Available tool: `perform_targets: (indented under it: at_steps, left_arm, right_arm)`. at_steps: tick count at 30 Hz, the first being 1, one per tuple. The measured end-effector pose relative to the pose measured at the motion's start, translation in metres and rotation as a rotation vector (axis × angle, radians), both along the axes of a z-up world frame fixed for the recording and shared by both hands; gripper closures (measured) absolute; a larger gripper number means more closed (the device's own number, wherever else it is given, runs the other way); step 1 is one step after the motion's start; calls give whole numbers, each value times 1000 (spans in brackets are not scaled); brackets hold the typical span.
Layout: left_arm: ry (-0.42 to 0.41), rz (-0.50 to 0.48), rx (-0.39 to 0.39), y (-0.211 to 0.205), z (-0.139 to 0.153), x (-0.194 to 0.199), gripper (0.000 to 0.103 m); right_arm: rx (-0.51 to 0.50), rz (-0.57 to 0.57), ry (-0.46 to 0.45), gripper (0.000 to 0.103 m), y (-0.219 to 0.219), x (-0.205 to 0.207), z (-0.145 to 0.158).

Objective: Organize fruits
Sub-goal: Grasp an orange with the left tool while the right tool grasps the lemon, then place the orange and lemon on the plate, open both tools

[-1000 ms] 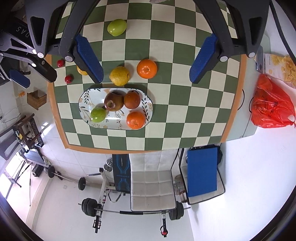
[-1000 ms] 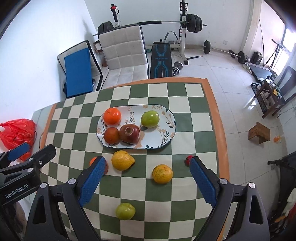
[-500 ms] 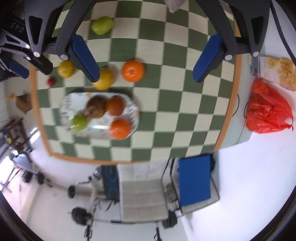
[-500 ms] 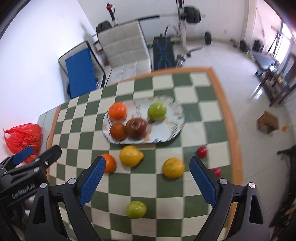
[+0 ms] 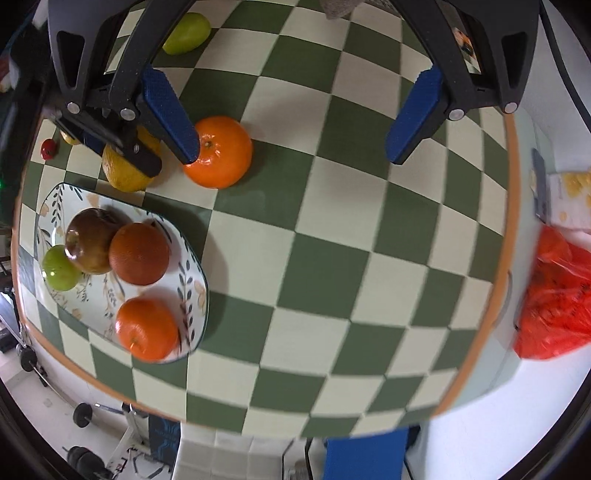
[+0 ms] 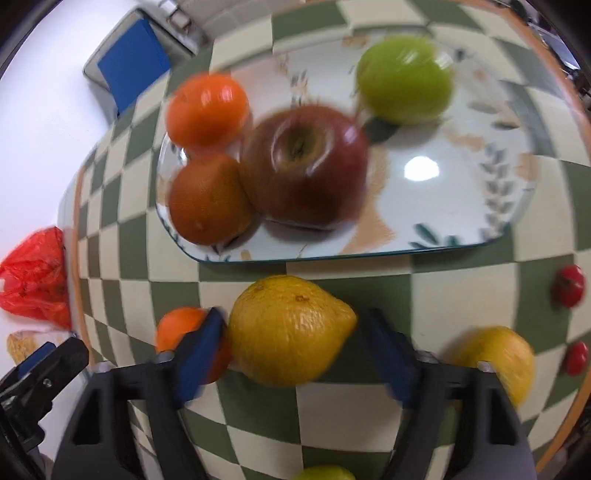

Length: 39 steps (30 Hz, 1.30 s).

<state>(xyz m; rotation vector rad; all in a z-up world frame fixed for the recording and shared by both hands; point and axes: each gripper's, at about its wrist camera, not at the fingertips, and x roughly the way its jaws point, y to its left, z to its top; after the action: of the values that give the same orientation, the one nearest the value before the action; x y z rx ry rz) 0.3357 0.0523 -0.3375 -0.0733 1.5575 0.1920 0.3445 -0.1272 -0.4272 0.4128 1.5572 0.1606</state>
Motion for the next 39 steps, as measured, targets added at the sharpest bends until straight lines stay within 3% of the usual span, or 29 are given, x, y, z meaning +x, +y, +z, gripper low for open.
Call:
perform_targets:
  at_steps: [4,9,11,12,23,32,35,39]
  left_arm:
    - [61,-14,-60,-11,-25,4,0]
    - [138,-131,-72,-39,-66,7,3]
    - [140,-177,-83,-51,-74,5,22]
    - [137,-189,-88,-54,-76,4,43]
    - [138,-194,-106,-57,-79,-55,43]
    - [97,-208,-79,-68,-76,-66,43]
    - [93,-198,-102,-69,-65,-63,43]
    - [16,-205,-171,-80,-19,-50,43]
  right_arm:
    - [-60,52,7,29,-3,-20,2]
    - [-78,44,37,29,-21,-55,4]
    - [-69,32,53,29,-24,-63,0]
    - [-67,28,59,29,-25,-64,-1]
    - [0,-4,94,29,-31,-71,-18]
    - [-30,50,99,31,-19,-67,-21]
    - [-35,49,100,32,-17,-69,-18]
    - [30,6,76,32,-24,-74,1]
